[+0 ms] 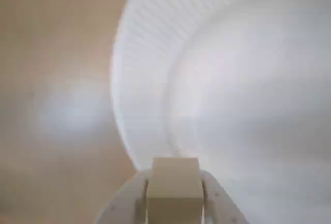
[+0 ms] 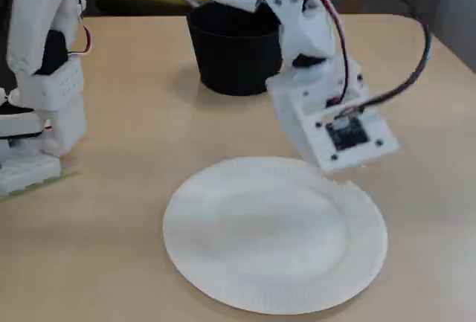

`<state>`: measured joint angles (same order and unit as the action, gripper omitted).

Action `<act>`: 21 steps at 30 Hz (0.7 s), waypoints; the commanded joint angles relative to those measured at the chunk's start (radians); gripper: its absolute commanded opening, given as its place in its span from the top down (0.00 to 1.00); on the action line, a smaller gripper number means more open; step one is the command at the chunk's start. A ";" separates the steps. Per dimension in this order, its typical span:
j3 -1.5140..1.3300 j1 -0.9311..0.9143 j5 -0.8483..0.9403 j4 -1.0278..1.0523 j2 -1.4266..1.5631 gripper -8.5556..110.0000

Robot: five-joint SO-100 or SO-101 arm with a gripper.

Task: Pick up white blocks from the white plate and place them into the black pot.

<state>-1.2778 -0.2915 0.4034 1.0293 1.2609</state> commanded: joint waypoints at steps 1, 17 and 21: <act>0.021 0.060 -0.032 -0.141 0.160 0.95; -0.160 0.403 -0.175 -0.614 0.568 0.95; -0.183 0.580 -0.164 -0.609 0.615 0.95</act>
<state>-1.4603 0.1733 0.2362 0.4326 1.8040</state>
